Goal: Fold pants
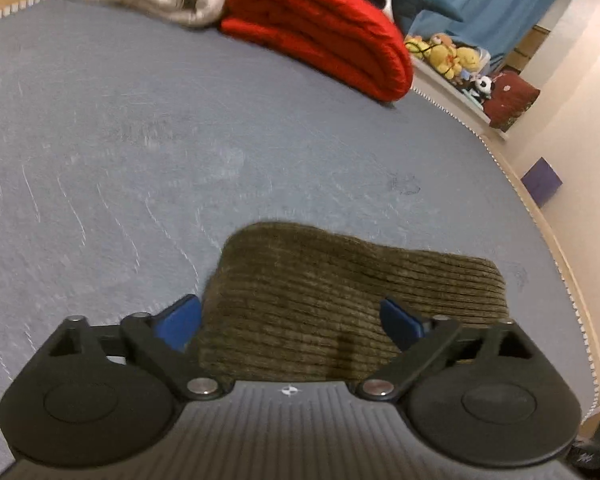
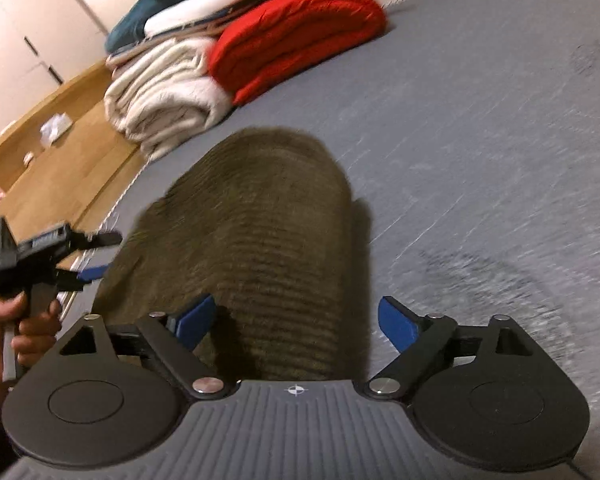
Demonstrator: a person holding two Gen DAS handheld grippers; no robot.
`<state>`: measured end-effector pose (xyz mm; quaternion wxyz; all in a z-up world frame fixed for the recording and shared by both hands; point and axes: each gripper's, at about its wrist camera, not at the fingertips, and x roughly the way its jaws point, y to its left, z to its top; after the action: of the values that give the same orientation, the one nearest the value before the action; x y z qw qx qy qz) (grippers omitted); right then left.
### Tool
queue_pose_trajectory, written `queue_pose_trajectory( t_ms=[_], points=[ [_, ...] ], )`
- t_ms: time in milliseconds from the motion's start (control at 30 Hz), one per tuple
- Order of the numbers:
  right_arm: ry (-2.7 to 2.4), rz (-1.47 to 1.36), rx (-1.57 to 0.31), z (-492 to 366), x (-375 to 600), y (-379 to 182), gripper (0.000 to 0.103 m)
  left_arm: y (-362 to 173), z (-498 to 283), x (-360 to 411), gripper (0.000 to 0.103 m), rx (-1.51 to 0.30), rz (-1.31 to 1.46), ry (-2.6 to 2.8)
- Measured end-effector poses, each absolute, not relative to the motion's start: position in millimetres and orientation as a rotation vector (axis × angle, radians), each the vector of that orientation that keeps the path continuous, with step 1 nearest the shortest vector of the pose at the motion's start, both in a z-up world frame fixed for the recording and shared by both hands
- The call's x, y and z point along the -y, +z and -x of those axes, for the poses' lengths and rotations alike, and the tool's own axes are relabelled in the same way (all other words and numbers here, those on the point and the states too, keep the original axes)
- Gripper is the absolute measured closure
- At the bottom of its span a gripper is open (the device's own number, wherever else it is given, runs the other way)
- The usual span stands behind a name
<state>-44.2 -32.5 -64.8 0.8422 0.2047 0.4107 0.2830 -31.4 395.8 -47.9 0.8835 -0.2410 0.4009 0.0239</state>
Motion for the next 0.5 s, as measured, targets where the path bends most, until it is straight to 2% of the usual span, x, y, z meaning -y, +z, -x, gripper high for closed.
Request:
queue_pose_trajectory(
  t_ms=[133, 267, 333, 367, 400, 500],
  points=[
    [0.595, -0.44, -0.94, 31.5, 24.5, -76.9, 0.01, -77.5, 16.6, -393.5, 0.001, -0.988, 0.508, 0.02],
    [0.601, -0.482, -1.0, 20.0, 18.1, -88.4, 0.01, -99.1, 8.4, -404.4, 0.001, -1.016, 0.63, -0.041],
    [0.615, -0.472, -0.995, 18.6, 14.4, -87.2, 0.026, -103.3, 7.7, -408.8, 0.007, -1.007, 0.654, -0.059],
    [0.634, -0.47, -0.992, 16.6, 11.5, -85.7, 0.038, -104.7, 6.5, -409.4, 0.01, -1.002, 0.673, -0.073],
    [0.628, -0.459, -0.985, 17.6, 10.3, -82.9, 0.049, -105.2, 5.6, -409.8, 0.021, -0.994, 0.697, -0.089],
    [0.631, -0.447, -0.953, 17.1, 9.9, -76.3, 0.067, -98.8, 3.7, -397.9, 0.034, -0.97, 0.653, -0.095]
  ],
)
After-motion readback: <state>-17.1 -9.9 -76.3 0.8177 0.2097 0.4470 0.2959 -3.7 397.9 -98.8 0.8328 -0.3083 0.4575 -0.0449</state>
